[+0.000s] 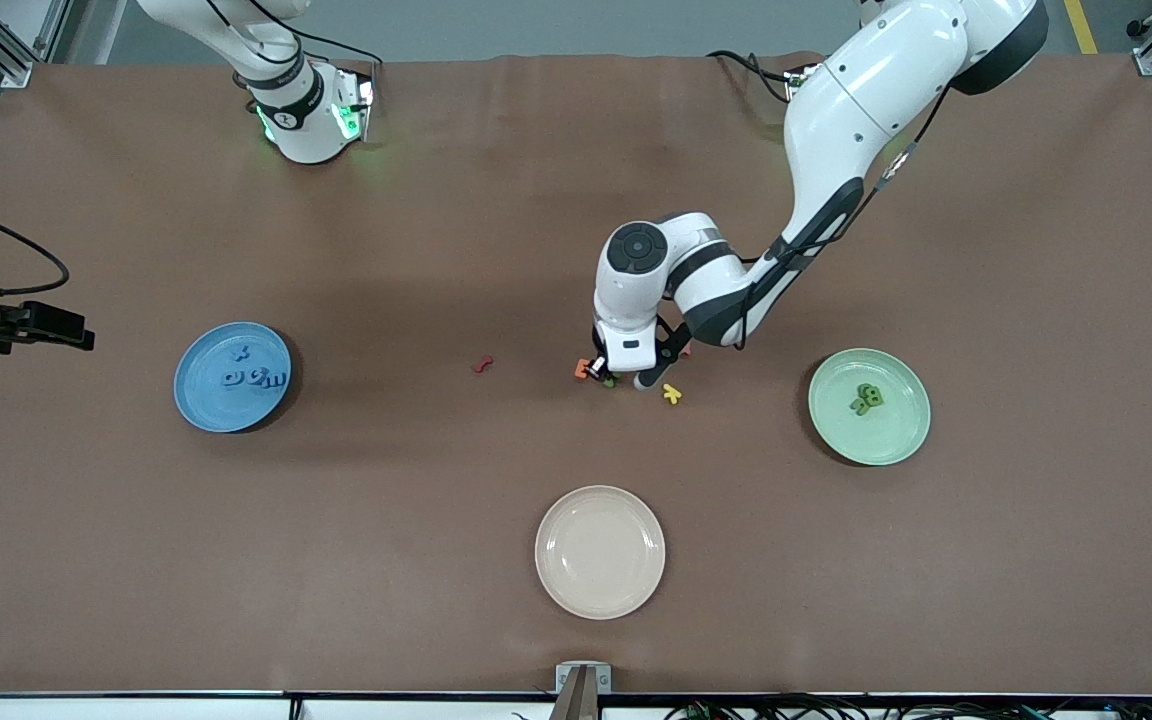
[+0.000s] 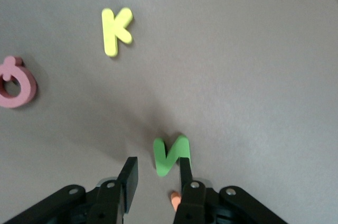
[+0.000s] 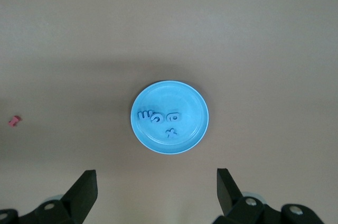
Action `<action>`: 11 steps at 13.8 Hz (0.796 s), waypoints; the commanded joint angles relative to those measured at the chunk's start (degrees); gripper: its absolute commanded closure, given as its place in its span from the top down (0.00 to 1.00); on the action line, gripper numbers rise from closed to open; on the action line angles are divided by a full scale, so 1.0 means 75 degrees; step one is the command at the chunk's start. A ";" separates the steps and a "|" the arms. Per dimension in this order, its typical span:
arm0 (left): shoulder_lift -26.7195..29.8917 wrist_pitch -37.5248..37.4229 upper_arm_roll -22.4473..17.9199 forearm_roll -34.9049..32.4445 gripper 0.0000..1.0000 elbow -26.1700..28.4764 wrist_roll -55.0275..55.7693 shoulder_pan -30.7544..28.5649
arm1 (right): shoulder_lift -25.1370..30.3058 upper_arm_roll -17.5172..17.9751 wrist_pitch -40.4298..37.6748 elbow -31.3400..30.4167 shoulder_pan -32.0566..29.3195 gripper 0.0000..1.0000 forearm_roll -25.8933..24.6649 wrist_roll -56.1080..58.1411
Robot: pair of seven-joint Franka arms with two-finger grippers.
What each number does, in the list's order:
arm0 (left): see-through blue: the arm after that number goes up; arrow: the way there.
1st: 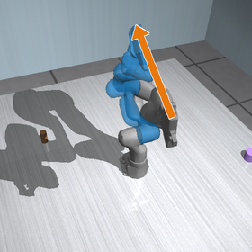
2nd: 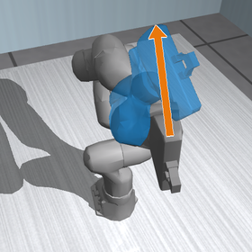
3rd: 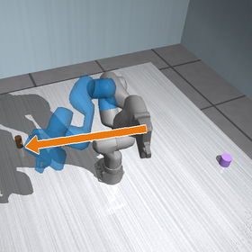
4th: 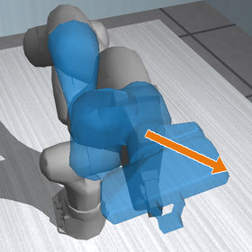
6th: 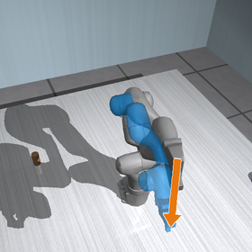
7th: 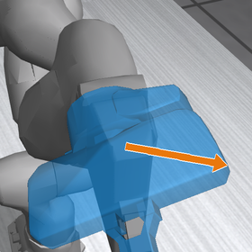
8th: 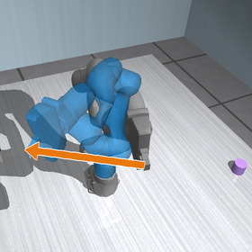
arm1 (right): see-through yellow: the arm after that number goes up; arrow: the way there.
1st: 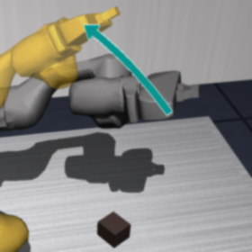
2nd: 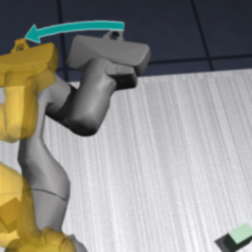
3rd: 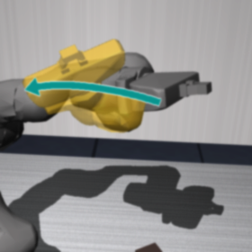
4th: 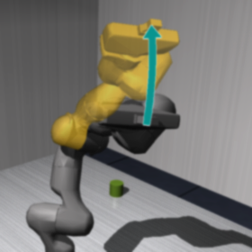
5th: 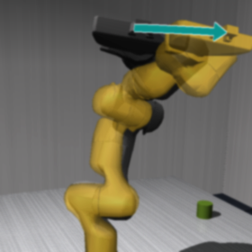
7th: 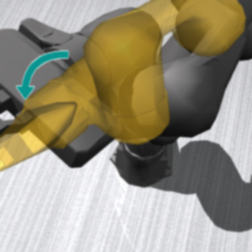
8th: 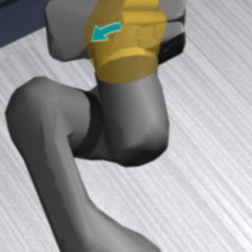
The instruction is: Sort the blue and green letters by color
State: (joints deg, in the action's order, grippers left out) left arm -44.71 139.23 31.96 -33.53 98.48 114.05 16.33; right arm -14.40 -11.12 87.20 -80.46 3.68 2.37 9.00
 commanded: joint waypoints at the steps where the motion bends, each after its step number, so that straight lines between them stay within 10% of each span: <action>1: -0.0190 -0.0096 -0.0043 -0.0088 0.40 -0.0356 -0.0323 0.0119 | -0.0048 0.0053 -0.0142 0.0122 -0.0151 1.00 0.0023 -0.0029; 11: -0.0437 -0.0060 -0.0219 -0.0064 0.68 -0.0368 -0.0782 0.0236 | 0.0103 0.0671 -0.0060 0.0110 -0.0348 1.00 0.0001 0.0007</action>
State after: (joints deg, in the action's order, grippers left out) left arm -47.00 139.25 31.08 -33.53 97.06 108.61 17.35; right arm -14.41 -9.69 87.08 -80.38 3.37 2.47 9.10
